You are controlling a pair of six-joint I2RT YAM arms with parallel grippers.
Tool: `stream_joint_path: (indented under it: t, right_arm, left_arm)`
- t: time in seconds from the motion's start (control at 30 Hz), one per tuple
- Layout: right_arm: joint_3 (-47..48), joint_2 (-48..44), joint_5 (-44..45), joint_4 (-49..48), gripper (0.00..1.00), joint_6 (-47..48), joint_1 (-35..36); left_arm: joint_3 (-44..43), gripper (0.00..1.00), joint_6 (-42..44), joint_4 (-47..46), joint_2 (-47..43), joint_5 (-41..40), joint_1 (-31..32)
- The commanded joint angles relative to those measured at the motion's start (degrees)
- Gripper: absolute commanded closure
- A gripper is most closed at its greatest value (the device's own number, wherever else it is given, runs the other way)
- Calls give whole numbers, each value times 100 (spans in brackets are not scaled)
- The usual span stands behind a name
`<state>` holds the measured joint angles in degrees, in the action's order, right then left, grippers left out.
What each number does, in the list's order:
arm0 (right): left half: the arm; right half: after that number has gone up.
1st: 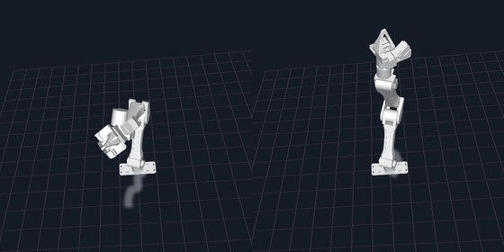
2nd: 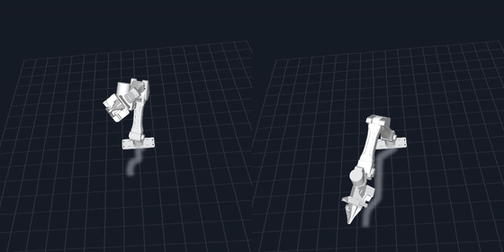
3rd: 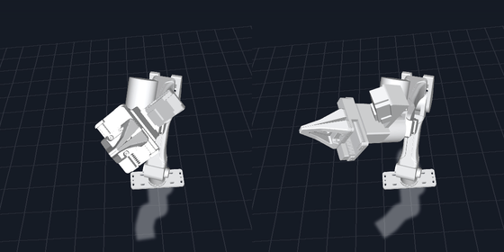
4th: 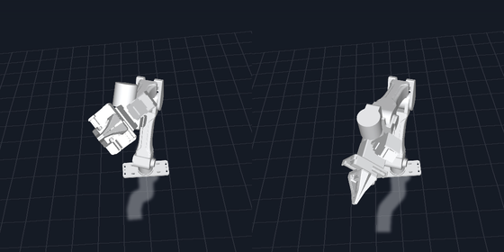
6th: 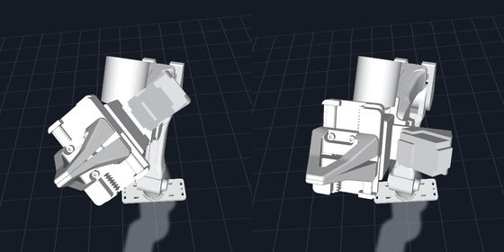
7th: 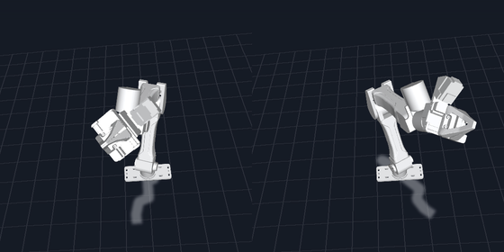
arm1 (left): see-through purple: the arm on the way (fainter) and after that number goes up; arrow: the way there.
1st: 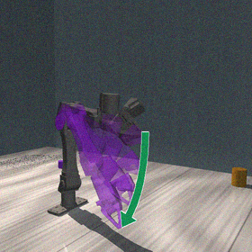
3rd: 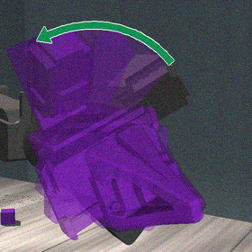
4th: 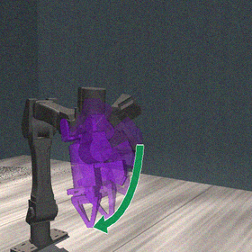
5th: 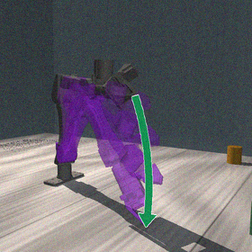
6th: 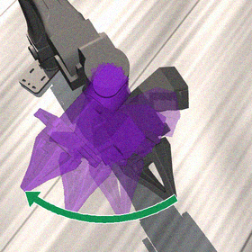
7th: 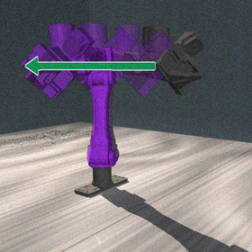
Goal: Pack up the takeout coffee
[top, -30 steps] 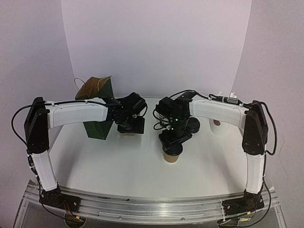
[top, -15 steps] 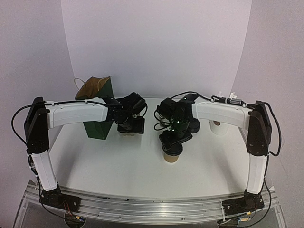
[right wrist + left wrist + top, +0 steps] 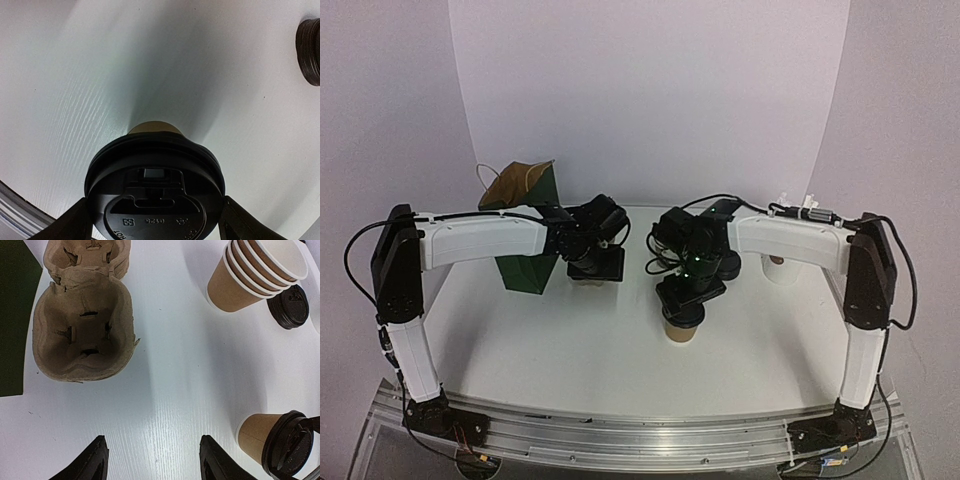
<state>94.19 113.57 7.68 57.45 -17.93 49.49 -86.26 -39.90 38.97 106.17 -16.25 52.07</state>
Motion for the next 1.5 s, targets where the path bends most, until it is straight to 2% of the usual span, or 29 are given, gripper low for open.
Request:
stream_joint_path:
  t: [0.0,0.37,0.97,1.47]
  right_arm:
    - [-998,672,-152,110,16,-104,-8]
    - [-897,816,-120,98,16,-70,-7]
    - [439,653,90,828,14,-36,-9]
    - [1008,635,183,1009,11,12,-14]
  left_arm:
    - [-260,39,74,-25,0,-53,-13]
    - [-294,39,101,-21,4,-62,-13]
    - [-263,39,80,-17,-8,-27,-13]
    - [-316,39,161,-17,30,-30,-13]
